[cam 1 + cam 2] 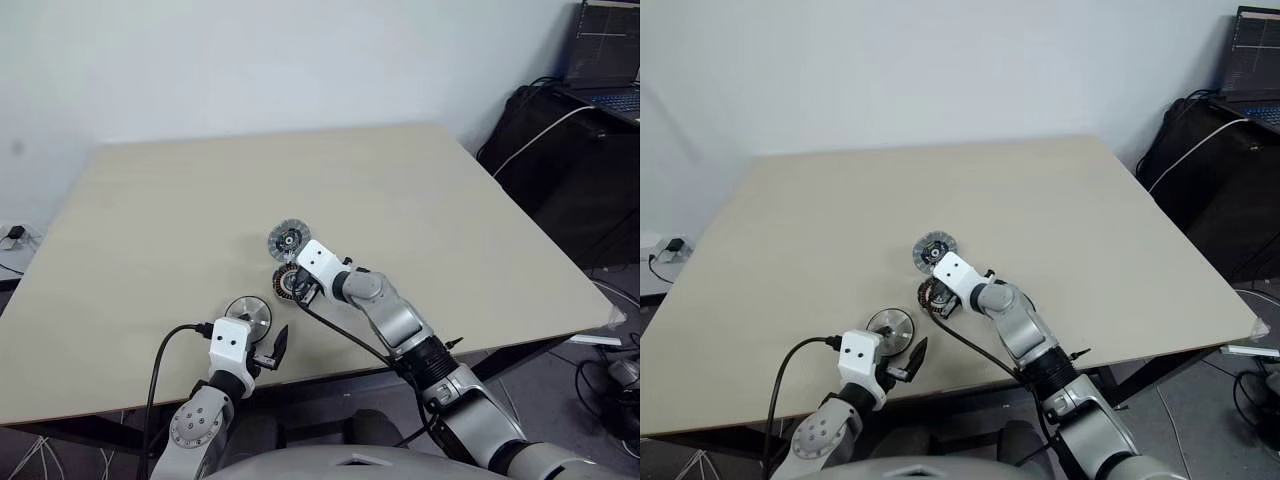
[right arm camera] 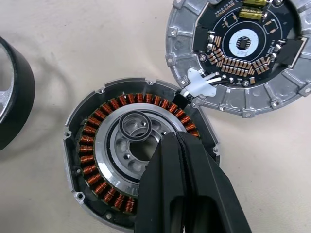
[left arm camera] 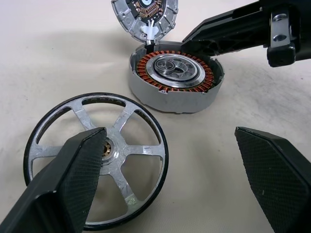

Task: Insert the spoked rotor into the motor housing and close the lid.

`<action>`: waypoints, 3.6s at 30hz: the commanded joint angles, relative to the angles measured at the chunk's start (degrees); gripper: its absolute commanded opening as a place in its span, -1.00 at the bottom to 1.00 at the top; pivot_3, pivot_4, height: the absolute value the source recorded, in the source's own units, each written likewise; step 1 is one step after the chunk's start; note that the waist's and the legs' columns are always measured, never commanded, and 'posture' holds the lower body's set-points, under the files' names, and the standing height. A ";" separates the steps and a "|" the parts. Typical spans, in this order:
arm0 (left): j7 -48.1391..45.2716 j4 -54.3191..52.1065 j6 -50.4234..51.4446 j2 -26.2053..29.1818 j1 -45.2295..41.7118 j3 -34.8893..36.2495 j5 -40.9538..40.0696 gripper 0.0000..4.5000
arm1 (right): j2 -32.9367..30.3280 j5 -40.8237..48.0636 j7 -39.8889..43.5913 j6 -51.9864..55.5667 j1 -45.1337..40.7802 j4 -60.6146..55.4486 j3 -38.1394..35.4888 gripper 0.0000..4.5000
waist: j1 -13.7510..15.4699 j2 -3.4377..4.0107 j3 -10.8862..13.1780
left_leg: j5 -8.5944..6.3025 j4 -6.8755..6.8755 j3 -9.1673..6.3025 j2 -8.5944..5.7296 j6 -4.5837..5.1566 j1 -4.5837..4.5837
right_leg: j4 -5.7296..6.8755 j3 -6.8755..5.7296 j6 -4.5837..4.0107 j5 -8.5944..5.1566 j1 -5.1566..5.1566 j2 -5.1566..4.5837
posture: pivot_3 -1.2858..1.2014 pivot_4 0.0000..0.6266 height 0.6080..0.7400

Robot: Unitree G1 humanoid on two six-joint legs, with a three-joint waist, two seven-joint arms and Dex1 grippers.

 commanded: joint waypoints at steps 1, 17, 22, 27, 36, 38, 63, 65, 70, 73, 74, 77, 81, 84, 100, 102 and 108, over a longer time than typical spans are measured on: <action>-0.29 -1.31 -0.60 0.08 -0.44 -0.35 -0.29 1.00 | 0.56 -0.13 0.78 0.24 -2.78 -1.72 0.29 -0.99 | 0.00 0.00 0.00 | 0.00 0.00 0.00 0.00 0.00 0.00 | 0.01 0.00 0.00 0.00 0.00 0.00 | 0.03 -1.00 1.00; 0.26 -0.92 -1.09 -0.60 -0.25 -0.28 -0.25 1.00 | 4.69 -1.15 0.32 -0.39 -7.65 6.74 3.02 -0.99 | 0.04 0.00 0.00 | 0.00 0.00 0.00 -0.01 0.00 0.00 | 0.01 0.00 -0.01 0.02 0.00 0.00 | 0.03 -1.00 1.00; 0.55 -1.31 -1.24 -0.81 0.33 -0.17 -0.29 1.00 | 4.95 -1.66 0.38 -1.02 -8.41 9.51 3.30 -0.99 | -0.03 0.00 0.01 | 0.00 0.00 0.00 -0.02 -0.01 0.00 | 0.01 0.00 -0.02 0.02 -0.01 -0.02 | 0.03 -1.00 1.00; 0.58 -1.74 -1.04 -0.78 0.49 -0.19 -0.35 1.00 | 4.31 -2.08 0.88 -0.99 -7.91 9.87 3.41 -0.99 | -0.15 0.02 0.01 | -0.01 -0.01 -0.01 -0.01 -0.02 0.00 | 0.02 0.00 -0.02 0.02 -0.02 -0.02 | 0.03 -1.00 1.00; 0.52 -1.72 -0.64 -0.87 0.05 -0.47 -0.43 1.00 | 1.96 -2.26 2.30 -0.47 -6.10 6.83 3.44 -0.99 | -0.08 0.02 0.01 | -0.01 -0.01 -0.01 -0.02 -0.02 0.00 | 0.02 0.00 -0.02 0.02 -0.01 -0.02 | 0.03 -1.00 1.00; 0.52 -1.73 -0.56 -0.91 0.03 -0.50 -0.47 1.00 | 1.36 -2.30 2.70 -0.21 -5.50 5.68 3.58 -0.99 | -0.03 0.02 0.01 | -0.01 0.00 -0.01 -0.02 -0.02 0.00 | 0.02 0.00 -0.02 0.01 -0.01 -0.03 | 0.03 -1.00 1.00; 0.28 -1.07 -0.62 -0.61 -0.49 -0.33 -0.79 1.00 | -0.78 -2.91 2.09 0.17 -4.29 -1.30 2.73 -0.99 | 0.03 0.01 0.01 | 0.00 0.01 0.00 -0.01 -0.01 0.00 | 0.01 -0.01 -0.01 0.01 0.00 0.02 | 0.03 -1.00 1.00; 0.23 -0.88 -0.72 -0.59 -0.62 -0.29 -0.79 1.00 | -0.51 -3.01 1.53 0.21 -4.28 -1.59 2.72 -0.99 | 0.02 0.00 0.01 | 0.00 0.00 -0.01 0.00 -0.01 0.00 | 0.02 -0.01 -0.01 0.01 0.00 0.04 | 0.03 -1.00 1.00; 0.12 -0.32 -1.20 -0.54 -0.69 -0.16 -0.77 1.00 | -0.05 -3.24 1.53 0.25 -3.75 -1.13 3.59 -0.99 | 0.05 0.00 0.01 | 0.00 0.01 0.00 -0.01 -0.01 0.00 | 0.01 -0.01 -0.01 0.01 0.00 0.04 | 0.03 -1.00 1.00; 0.04 0.16 -1.65 -0.51 -0.68 0.00 -0.76 1.00 | 0.32 -3.33 1.57 0.11 -3.74 -0.38 3.89 -0.99 | 0.05 0.00 0.01 | 0.00 0.01 0.00 -0.01 -0.01 0.00 | 0.01 -0.01 -0.01 0.01 0.01 0.04 | 0.03 -1.00 1.00; 0.01 0.28 -1.80 -0.50 -0.64 0.04 -0.76 1.00 | 0.43 -3.32 1.57 0.08 -3.77 -0.16 3.93 -0.99 | 0.05 0.00 0.01 | 0.00 0.01 0.00 -0.01 -0.01 0.00 | 0.01 -0.01 -0.01 0.01 0.00 0.04 | 0.03 -1.00 1.00; -0.13 0.90 -2.44 -0.45 -0.62 0.18 -0.73 1.00 | 0.91 -3.28 1.39 -0.36 -4.04 1.21 3.94 -0.99 | 0.04 0.00 0.01 | 0.00 0.01 0.00 -0.01 -0.01 0.00 | 0.02 -0.01 -0.01 0.01 0.01 0.04 | 0.03 -1.00 1.00; -0.27 1.76 -3.27 -0.39 -0.76 0.35 -0.75 1.00 | 1.42 -3.44 1.15 -0.93 -4.25 3.26 3.98 -0.99 | 0.04 0.00 0.01 | 0.00 0.01 0.00 -0.01 -0.01 0.00 | 0.02 -0.01 -0.01 0.01 0.00 0.04 | 0.03 -1.00 1.00; -0.20 1.77 -3.50 -0.38 -0.73 0.29 -0.68 1.00 | 1.65 -3.63 1.20 -1.25 -4.04 4.43 4.19 -0.99 | 0.03 0.00 0.01 | 0.00 0.01 0.00 -0.01 -0.01 0.00 | 0.02 -0.01 -0.02 0.02 0.01 0.04 | 0.03 -1.00 1.00; 0.22 2.36 -4.81 -0.30 -0.06 0.81 -0.46 1.00 | 2.27 -0.23 0.61 -3.78 -2.30 -1.50 0.32 -0.99 | 0.07 0.00 0.00 | 0.00 0.01 0.00 -0.01 -0.01 0.00 | 0.03 0.00 -0.01 0.02 0.00 0.03 | 0.03 -1.00 1.00; 0.53 2.56 -5.88 -0.53 0.16 1.35 -0.58 1.00 | 1.85 1.19 0.73 -3.78 -0.76 -4.88 -1.11 -0.99 | 0.11 0.00 0.00 | 0.00 0.00 -0.01 0.00 -0.01 0.00 | 0.01 0.00 -0.01 0.01 0.00 0.03 | 0.03 -1.00 1.00; 6.79 3.50 -9.36 -5.09 -0.48 7.45 -2.32 1.00 | -3.83 3.31 1.24 -7.33 8.86 -15.84 -3.64 -0.99 | 0.65 -0.09 -0.02 | -0.01 0.01 -0.01 -0.01 0.00 0.00 | -0.04 -0.02 0.04 -0.02 0.04 -0.03 | 0.03 -1.00 1.00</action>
